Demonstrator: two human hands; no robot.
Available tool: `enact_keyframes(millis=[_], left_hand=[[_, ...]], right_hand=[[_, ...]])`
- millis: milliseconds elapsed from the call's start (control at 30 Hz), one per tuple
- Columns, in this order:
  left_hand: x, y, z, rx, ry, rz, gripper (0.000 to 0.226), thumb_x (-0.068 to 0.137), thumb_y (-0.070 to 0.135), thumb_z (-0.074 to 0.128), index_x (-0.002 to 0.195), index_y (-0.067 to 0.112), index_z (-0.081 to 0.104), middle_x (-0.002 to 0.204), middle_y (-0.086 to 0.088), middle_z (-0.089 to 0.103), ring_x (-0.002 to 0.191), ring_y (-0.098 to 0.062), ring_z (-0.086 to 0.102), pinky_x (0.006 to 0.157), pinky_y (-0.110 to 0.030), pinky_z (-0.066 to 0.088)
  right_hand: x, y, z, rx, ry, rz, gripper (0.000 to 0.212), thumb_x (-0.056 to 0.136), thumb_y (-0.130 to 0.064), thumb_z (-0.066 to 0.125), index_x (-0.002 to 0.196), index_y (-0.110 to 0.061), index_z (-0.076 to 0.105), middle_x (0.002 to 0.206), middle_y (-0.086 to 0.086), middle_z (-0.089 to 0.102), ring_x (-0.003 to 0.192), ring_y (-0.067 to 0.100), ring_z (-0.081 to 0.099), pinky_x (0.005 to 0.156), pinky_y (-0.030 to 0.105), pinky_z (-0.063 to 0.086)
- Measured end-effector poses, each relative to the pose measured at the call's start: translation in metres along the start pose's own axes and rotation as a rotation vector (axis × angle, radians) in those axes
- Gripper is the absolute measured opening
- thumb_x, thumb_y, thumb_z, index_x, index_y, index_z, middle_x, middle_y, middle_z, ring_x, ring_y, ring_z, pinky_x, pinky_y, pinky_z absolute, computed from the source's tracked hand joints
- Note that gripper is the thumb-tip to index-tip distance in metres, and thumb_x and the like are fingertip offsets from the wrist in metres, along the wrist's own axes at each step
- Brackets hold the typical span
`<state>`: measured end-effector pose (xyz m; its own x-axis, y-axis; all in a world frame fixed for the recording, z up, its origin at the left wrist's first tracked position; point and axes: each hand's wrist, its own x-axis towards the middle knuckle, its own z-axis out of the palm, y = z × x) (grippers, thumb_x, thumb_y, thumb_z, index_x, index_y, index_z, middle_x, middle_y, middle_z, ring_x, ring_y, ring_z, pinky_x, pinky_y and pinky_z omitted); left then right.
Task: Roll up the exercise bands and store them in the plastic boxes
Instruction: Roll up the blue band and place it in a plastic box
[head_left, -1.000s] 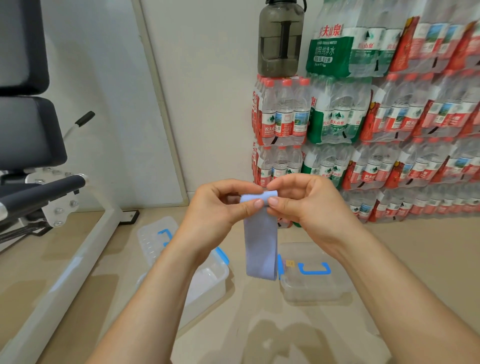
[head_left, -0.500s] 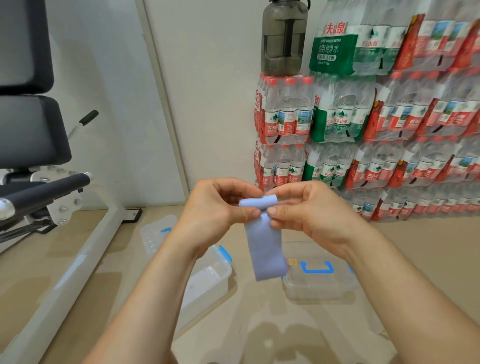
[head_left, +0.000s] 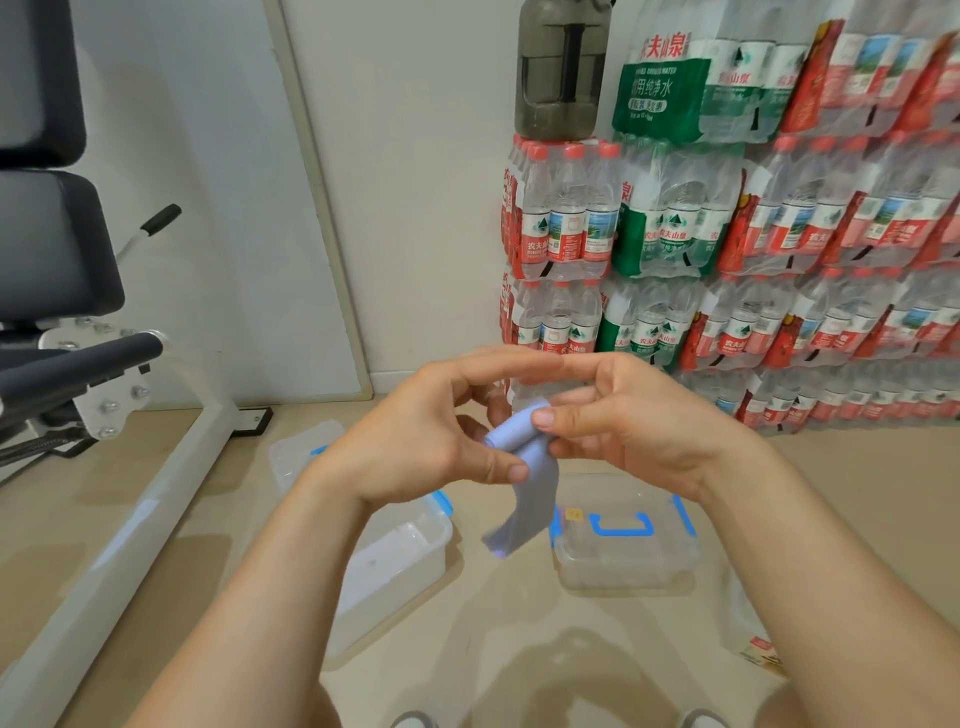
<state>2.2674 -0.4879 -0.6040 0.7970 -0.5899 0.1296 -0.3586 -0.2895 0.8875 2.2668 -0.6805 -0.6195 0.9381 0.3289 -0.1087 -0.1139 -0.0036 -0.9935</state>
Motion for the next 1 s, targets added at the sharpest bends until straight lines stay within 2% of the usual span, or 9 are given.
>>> enact_keyframes(millis=[67,133,200,267,400,600,767,900,1000], left_hand=[[-0.003,0.002,-0.001,0.025,-0.113,-0.015,0.074,0.061,-0.009,0.08,0.119,0.034,0.063,0.106,0.021,0.064,0.079,-0.009,0.049,0.069,-0.02,0.048],[-0.005,0.004,-0.001,0.051,-0.183,-0.031,0.072,0.059,-0.001,0.083,0.117,0.038,0.065,0.093,0.013,0.065,0.081,-0.013,0.052,0.07,-0.02,0.047],[-0.006,0.006,-0.002,0.05,-0.211,-0.037,0.071,0.058,0.004,0.082,0.115,0.041,0.064,0.096,0.005,0.066,0.085,-0.018,0.055,0.073,-0.022,0.05],[-0.008,0.006,-0.002,0.037,-0.224,-0.034,0.07,0.058,0.003,0.082,0.116,0.037,0.064,0.1,0.008,0.067,0.09,-0.014,0.058,0.075,-0.025,0.052],[-0.008,0.005,-0.001,0.048,-0.148,-0.025,0.06,0.056,0.002,0.085,0.108,0.027,0.069,0.101,-0.004,0.07,0.084,-0.013,0.057,0.069,-0.023,0.052],[-0.01,0.003,-0.004,0.013,-0.031,0.007,0.056,0.05,0.005,0.085,0.099,0.028,0.071,0.097,0.004,0.073,0.089,-0.013,0.066,0.084,-0.021,0.053],[-0.01,0.004,-0.004,0.11,0.042,-0.009,0.057,0.057,-0.001,0.086,0.099,0.034,0.068,0.094,0.01,0.074,0.09,-0.012,0.069,0.084,-0.027,0.056],[-0.01,0.008,0.003,0.189,0.047,0.021,0.067,0.064,-0.002,0.082,0.107,0.046,0.062,0.105,0.012,0.07,0.086,-0.008,0.069,0.081,-0.025,0.056],[-0.009,0.008,0.008,0.274,0.082,0.026,0.075,0.065,-0.004,0.08,0.099,0.057,0.054,0.1,0.019,0.066,0.078,-0.004,0.066,0.078,-0.022,0.055]], right_hand=[[-0.002,0.0,-0.004,0.01,-0.092,0.038,0.051,0.075,0.004,0.071,0.123,-0.008,0.059,0.095,0.021,0.067,0.08,0.019,0.066,0.068,0.026,0.054],[-0.003,0.0,-0.005,0.018,-0.141,0.066,0.057,0.07,0.001,0.071,0.125,-0.006,0.056,0.096,0.018,0.063,0.079,0.017,0.064,0.066,0.025,0.054],[-0.003,0.0,-0.005,0.024,-0.175,0.075,0.059,0.07,0.0,0.07,0.126,-0.006,0.054,0.098,0.017,0.06,0.08,0.018,0.062,0.066,0.025,0.053],[-0.003,0.0,-0.005,0.02,-0.199,0.068,0.056,0.071,-0.001,0.07,0.125,-0.007,0.057,0.098,0.014,0.062,0.083,0.018,0.062,0.068,0.026,0.053],[-0.004,0.001,-0.005,0.012,-0.194,0.061,0.051,0.072,-0.004,0.069,0.122,-0.009,0.06,0.097,0.013,0.066,0.081,0.015,0.066,0.068,0.024,0.053],[-0.005,0.001,0.001,-0.023,-0.195,0.051,0.047,0.079,-0.01,0.071,0.124,-0.008,0.057,0.096,0.007,0.064,0.077,0.015,0.059,0.063,0.021,0.051],[-0.004,0.004,0.003,-0.152,-0.164,-0.007,0.029,0.086,0.0,0.062,0.111,-0.015,0.068,0.089,0.0,0.075,0.085,0.009,0.068,0.08,0.027,0.053],[-0.003,0.005,0.006,-0.238,-0.105,-0.042,0.034,0.086,0.002,0.063,0.115,-0.017,0.067,0.099,0.009,0.075,0.092,0.012,0.065,0.09,0.039,0.05],[-0.003,0.005,0.006,-0.22,-0.081,-0.05,0.034,0.086,0.004,0.063,0.116,-0.012,0.066,0.107,0.019,0.071,0.097,0.018,0.066,0.099,0.046,0.047]])
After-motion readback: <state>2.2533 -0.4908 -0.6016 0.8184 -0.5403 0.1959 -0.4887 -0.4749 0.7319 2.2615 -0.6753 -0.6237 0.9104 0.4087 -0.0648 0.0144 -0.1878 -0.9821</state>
